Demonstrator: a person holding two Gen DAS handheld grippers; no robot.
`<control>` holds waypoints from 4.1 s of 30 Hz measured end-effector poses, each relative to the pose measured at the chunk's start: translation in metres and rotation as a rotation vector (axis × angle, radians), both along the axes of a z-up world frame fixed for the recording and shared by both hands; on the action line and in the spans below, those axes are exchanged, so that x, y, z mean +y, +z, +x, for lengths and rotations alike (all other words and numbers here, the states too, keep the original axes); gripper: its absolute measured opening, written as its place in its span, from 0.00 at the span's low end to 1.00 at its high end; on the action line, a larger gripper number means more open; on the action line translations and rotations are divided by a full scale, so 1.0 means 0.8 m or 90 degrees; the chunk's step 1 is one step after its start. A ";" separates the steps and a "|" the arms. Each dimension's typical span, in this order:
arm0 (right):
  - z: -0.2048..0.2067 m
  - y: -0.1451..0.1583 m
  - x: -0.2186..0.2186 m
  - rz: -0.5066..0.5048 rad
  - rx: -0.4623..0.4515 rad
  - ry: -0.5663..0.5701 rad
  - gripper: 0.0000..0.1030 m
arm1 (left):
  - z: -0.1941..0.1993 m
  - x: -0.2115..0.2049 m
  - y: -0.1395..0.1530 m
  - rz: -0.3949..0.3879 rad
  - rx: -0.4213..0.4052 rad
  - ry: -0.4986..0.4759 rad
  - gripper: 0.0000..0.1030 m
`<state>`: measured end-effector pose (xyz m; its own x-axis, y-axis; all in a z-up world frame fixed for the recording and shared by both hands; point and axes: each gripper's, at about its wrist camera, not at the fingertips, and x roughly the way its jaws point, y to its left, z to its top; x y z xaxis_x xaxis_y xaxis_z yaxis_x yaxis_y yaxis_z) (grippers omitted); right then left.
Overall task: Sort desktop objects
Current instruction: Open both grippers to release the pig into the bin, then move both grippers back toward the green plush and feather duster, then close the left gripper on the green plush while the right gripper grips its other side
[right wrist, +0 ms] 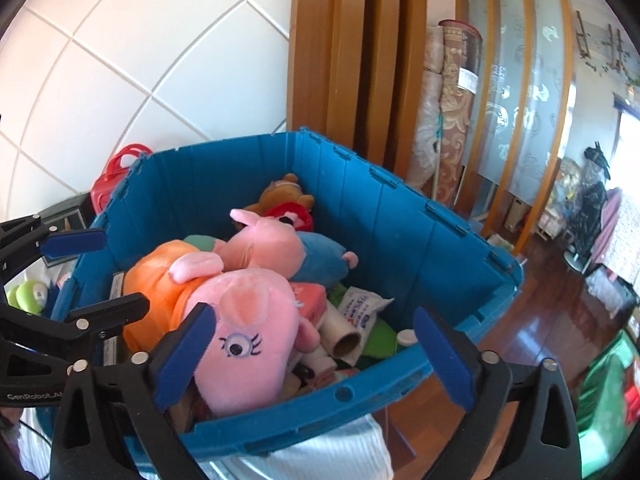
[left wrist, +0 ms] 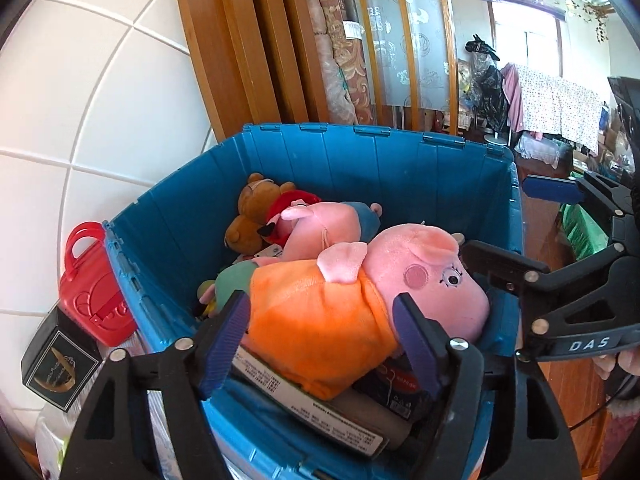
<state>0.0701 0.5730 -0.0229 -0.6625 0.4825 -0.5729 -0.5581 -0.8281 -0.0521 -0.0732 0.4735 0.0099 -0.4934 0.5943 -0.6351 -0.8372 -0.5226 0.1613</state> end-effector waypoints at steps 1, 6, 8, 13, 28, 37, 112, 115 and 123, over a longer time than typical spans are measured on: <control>0.005 0.003 -0.004 0.001 0.002 0.001 1.00 | 0.003 -0.004 0.000 0.001 0.003 0.002 0.75; 0.013 0.007 -0.020 0.008 -0.003 -0.004 1.00 | 0.008 -0.021 0.000 0.009 0.001 0.023 0.75; 0.013 0.007 -0.025 0.007 -0.003 -0.005 1.00 | 0.007 -0.033 0.001 0.017 -0.003 0.033 0.75; 0.008 0.010 -0.045 0.004 0.002 -0.003 1.00 | 0.000 -0.073 0.006 0.036 -0.002 0.064 0.75; -0.043 0.032 -0.155 0.036 0.020 0.067 1.00 | -0.032 -0.211 0.003 0.091 -0.017 0.174 0.75; -0.089 0.032 -0.226 0.039 0.021 0.152 1.00 | -0.061 -0.297 -0.014 0.094 -0.031 0.268 0.75; -0.635 -0.307 -0.651 -0.084 -0.331 0.551 1.00 | -0.411 -0.727 -0.329 -0.069 -0.235 0.635 0.77; -0.644 -0.312 -0.649 -0.091 -0.331 0.548 1.00 | -0.416 -0.731 -0.329 -0.072 -0.237 0.630 0.78; -0.662 -0.317 -0.651 -0.132 -0.331 0.566 1.00 | -0.441 -0.732 -0.337 -0.098 -0.233 0.616 0.82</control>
